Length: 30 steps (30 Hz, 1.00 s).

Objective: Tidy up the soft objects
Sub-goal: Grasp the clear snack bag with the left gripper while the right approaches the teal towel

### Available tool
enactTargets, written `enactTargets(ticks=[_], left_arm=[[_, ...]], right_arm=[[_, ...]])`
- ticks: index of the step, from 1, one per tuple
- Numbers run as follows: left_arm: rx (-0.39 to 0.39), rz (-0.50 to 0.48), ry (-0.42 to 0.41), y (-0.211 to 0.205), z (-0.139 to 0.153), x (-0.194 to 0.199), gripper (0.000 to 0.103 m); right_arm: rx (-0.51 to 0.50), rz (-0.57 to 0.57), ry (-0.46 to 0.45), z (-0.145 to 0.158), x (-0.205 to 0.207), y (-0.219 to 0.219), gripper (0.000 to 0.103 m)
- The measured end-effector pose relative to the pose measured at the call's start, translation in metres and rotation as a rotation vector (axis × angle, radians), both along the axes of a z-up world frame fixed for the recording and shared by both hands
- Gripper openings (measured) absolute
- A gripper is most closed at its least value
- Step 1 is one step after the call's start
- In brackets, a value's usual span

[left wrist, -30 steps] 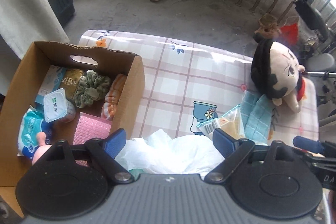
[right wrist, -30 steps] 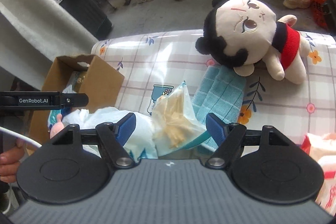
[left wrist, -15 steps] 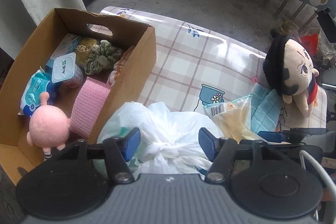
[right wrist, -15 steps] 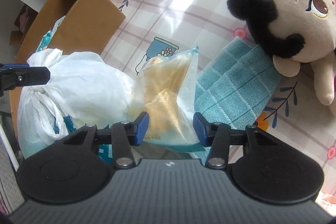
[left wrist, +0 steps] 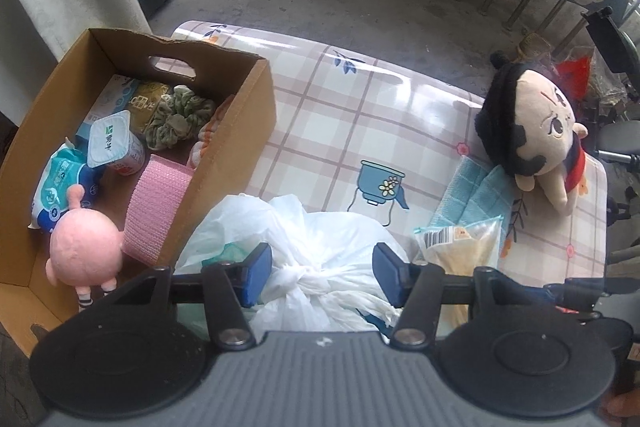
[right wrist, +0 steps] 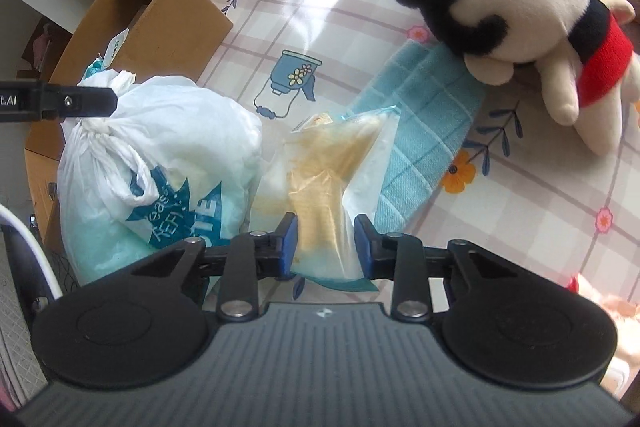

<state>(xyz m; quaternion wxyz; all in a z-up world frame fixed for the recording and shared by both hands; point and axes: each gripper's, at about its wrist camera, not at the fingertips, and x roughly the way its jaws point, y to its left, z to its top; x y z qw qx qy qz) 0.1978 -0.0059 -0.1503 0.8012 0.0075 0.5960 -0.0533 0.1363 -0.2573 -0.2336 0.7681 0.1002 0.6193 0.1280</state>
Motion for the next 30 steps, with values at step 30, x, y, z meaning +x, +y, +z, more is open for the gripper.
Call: enactTargets(ticks=[30], left_arm=[[-0.175, -0.385, 0.293, -0.140, -0.036, -0.037, 0.090]], right_arm=[[-0.030, -0.135, 0.043, 0.012, -0.110, -0.075, 0.065]])
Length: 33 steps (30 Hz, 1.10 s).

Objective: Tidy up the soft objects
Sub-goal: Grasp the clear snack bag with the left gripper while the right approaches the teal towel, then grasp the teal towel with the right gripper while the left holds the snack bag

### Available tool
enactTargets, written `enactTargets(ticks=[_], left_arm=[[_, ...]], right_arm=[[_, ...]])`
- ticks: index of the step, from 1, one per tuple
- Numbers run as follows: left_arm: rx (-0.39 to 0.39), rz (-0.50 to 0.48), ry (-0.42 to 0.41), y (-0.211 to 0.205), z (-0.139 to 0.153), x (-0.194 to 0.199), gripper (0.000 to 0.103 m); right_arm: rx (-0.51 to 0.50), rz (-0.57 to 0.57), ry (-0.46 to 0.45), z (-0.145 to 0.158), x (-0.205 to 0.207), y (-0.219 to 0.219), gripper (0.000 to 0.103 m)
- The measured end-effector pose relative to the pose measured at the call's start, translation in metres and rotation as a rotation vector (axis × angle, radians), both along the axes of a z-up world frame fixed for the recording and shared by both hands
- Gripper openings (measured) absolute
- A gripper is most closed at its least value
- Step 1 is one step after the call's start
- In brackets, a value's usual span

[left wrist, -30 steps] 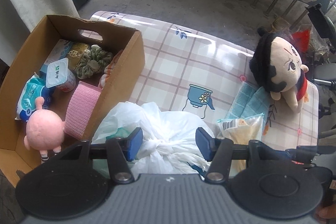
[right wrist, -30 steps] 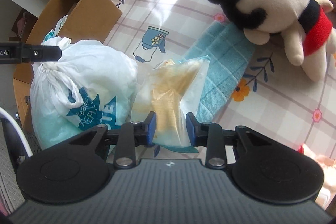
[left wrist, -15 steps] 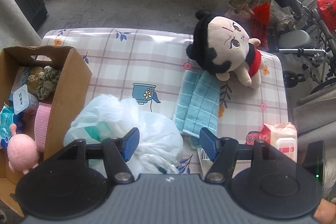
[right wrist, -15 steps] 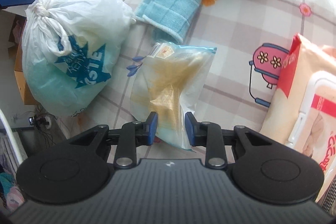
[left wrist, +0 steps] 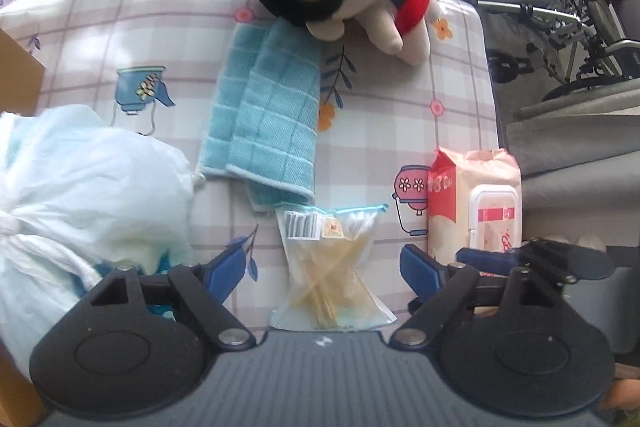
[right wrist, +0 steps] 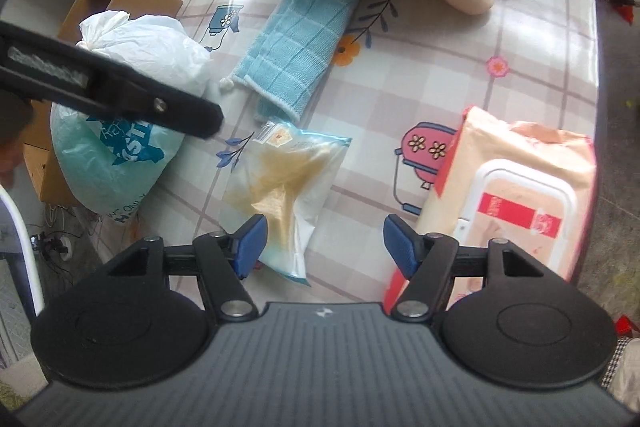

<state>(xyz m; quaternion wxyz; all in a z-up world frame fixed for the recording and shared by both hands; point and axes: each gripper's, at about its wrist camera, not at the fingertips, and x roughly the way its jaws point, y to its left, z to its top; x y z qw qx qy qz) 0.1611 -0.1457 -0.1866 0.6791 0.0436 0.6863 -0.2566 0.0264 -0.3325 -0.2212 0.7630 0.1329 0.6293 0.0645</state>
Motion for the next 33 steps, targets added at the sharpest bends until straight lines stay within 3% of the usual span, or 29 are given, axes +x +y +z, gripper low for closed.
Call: enactTargets(ticks=[5, 10, 15, 17, 19, 20, 25, 33], left_arm=[[0.072, -0.025, 0.086, -0.023, -0.051, -0.012, 0.092], [0.121, 0.021, 0.133, -0.028, -0.086, -0.015, 0.091], [0.164, 0.009, 0.135, -0.034, -0.103, -0.022, 0.071], [0.173, 0.006, 0.143, -0.035, -0.108, -0.024, 0.053], [0.170, 0.012, 0.154, -0.034, -0.110, -0.025, 0.044], [0.157, 0.017, 0.158, -0.033, -0.110, -0.025, 0.038], [0.126, 0.041, 0.110, -0.024, -0.088, -0.019, 0.035], [-0.041, 0.255, -0.009, 0.021, -0.012, 0.027, 0.035]], right_arm=[[-0.074, 0.000, -0.040, 0.016, -0.006, -0.019, 0.066], [-0.094, -0.022, -0.073, 0.020, -0.002, -0.027, 0.066], [-0.100, -0.061, -0.094, 0.018, 0.001, -0.028, 0.067], [-0.098, -0.072, -0.095, 0.017, 0.001, -0.029, 0.067], [-0.101, -0.078, -0.099, 0.017, 0.002, -0.030, 0.067], [-0.101, -0.081, -0.100, 0.017, 0.003, -0.030, 0.067], [-0.082, -0.131, -0.135, 0.026, 0.011, -0.034, 0.067], [0.052, -0.316, -0.143, 0.012, 0.041, -0.051, 0.067]])
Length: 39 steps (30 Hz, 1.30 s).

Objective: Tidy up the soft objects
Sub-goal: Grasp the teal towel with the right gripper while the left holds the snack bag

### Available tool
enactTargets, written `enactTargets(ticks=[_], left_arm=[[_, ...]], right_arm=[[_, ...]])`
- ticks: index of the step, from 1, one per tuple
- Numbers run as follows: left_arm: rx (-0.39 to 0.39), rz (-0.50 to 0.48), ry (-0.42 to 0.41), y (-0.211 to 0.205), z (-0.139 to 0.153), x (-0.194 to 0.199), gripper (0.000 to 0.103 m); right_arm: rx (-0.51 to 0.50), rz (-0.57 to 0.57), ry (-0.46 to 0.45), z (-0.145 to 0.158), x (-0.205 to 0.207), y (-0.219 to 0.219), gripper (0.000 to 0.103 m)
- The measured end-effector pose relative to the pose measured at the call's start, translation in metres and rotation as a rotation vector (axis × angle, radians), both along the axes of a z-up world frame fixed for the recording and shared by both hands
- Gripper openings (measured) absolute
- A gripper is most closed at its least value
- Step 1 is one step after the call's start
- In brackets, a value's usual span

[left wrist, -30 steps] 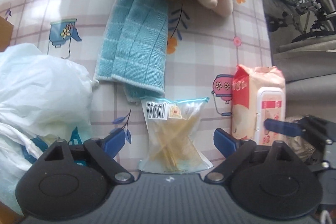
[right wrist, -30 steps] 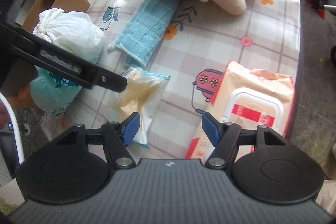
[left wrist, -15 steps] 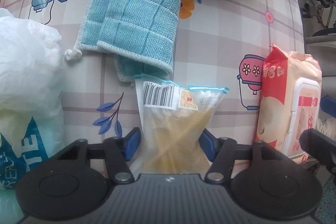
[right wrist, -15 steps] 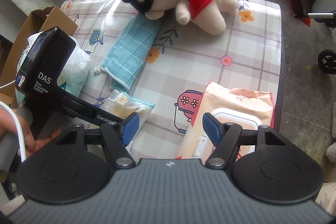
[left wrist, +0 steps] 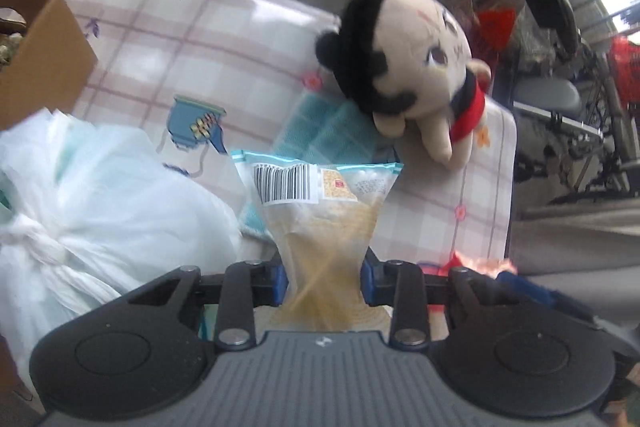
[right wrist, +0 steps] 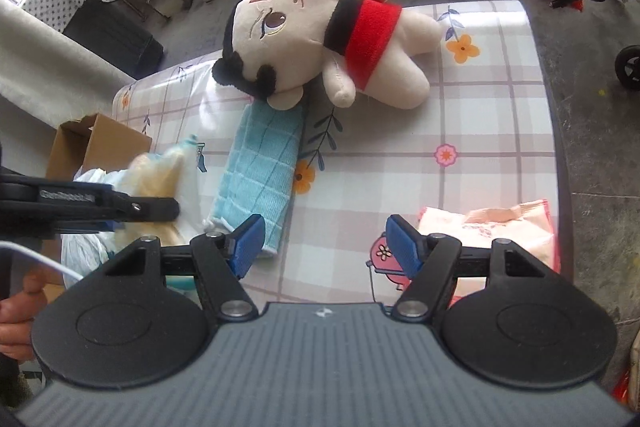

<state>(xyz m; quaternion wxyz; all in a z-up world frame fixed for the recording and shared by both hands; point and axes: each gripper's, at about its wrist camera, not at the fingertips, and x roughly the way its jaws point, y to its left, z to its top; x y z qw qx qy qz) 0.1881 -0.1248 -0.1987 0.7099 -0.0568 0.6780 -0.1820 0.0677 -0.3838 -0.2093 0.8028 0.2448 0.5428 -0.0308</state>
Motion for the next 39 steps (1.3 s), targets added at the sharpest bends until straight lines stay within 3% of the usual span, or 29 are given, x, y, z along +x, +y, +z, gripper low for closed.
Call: enactTargets(ticks=[5, 10, 17, 24, 28, 31, 36, 39], left_arm=[[-0.023, 0.171, -0.114, 0.046, 0.034, 0.035, 0.035], [0.008, 0.301, -0.187, 0.091, 0.044, 0.057, 0.035], [-0.062, 0.406, -0.158, 0.129, 0.039, 0.063, 0.035], [-0.097, 0.424, -0.140, 0.137, 0.035, 0.058, 0.035], [-0.100, 0.417, -0.142, 0.136, 0.034, 0.059, 0.035], [-0.100, 0.415, -0.141, 0.134, 0.033, 0.059, 0.035], [-0.091, 0.404, -0.141, 0.131, 0.031, 0.059, 0.035], [-0.083, 0.393, -0.145, 0.126, 0.031, 0.058, 0.035]], right_arm=[[0.071, 0.010, -0.001, -0.038, 0.048, 0.030, 0.067], [0.030, 0.066, 0.015, -0.068, 0.095, 0.070, 0.074], [-0.115, 0.110, 0.038, -0.090, 0.135, 0.107, 0.079], [-0.276, 0.194, 0.048, -0.105, 0.144, 0.132, 0.081], [-0.390, 0.265, 0.072, -0.110, 0.138, 0.143, 0.068], [-0.387, 0.274, 0.077, -0.110, 0.133, 0.138, 0.062], [-0.413, 0.287, 0.103, -0.103, 0.125, 0.131, 0.033], [-0.389, 0.271, 0.135, -0.101, 0.114, 0.121, 0.030]])
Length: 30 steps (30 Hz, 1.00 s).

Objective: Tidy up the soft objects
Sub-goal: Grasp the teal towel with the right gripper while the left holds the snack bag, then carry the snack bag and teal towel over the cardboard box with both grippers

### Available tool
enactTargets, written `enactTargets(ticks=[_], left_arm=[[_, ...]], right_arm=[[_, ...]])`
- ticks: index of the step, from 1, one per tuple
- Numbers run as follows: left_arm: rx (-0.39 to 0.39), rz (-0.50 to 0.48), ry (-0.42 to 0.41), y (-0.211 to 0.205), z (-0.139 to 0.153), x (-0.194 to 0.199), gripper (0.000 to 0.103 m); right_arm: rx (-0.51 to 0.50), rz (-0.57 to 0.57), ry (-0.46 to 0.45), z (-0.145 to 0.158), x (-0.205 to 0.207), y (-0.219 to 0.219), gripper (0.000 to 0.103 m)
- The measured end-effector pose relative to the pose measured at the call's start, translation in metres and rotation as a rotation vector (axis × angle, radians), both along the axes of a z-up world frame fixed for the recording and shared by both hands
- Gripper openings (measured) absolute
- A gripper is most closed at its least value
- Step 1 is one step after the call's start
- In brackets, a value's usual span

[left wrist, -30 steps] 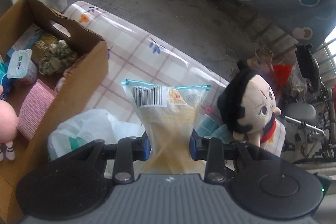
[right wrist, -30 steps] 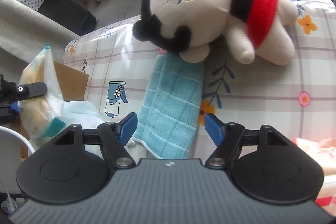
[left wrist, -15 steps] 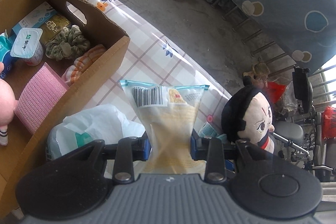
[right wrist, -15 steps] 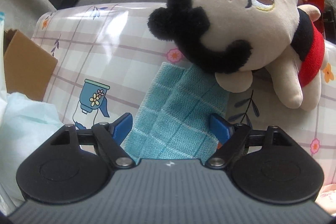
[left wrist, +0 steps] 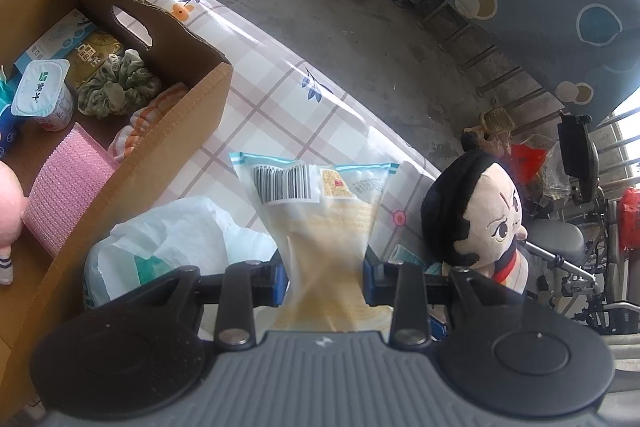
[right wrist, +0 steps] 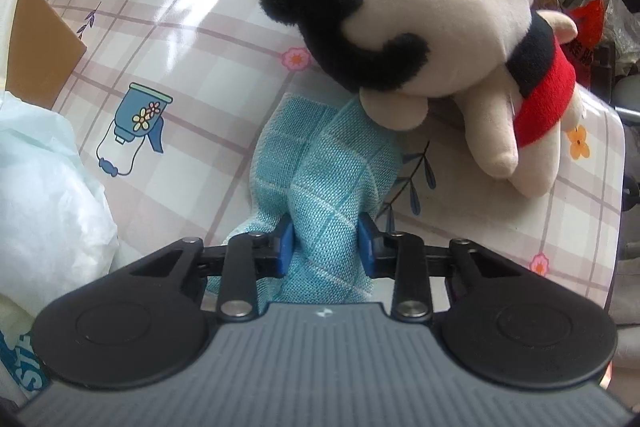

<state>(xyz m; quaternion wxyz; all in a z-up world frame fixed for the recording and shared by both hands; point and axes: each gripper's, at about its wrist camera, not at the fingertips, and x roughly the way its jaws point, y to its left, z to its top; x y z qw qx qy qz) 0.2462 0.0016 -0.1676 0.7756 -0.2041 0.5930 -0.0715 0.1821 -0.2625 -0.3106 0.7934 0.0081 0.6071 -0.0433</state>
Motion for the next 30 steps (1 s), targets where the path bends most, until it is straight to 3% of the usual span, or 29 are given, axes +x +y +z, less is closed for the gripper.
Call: enactTargets(ticks=[4, 9, 20, 30], left_arm=[[0.019, -0.030, -0.001, -0.010, -0.001, -0.002, 0.034], [0.038, -0.081, 0.003, -0.026, -0.001, -0.008, 0.033], [0.039, -0.171, -0.037, -0.063, 0.022, -0.020, 0.033], [0.016, -0.175, -0.066, -0.050, 0.053, -0.021, 0.033]], right_arm=[[0.055, -0.054, 0.034, 0.003, -0.022, -0.018, 0.030], [0.242, -0.192, 0.012, 0.021, -0.049, -0.047, 0.026], [0.371, -0.273, -0.134, 0.087, -0.056, -0.066, 0.026], [0.403, -0.265, -0.251, 0.152, -0.044, -0.041, 0.026]])
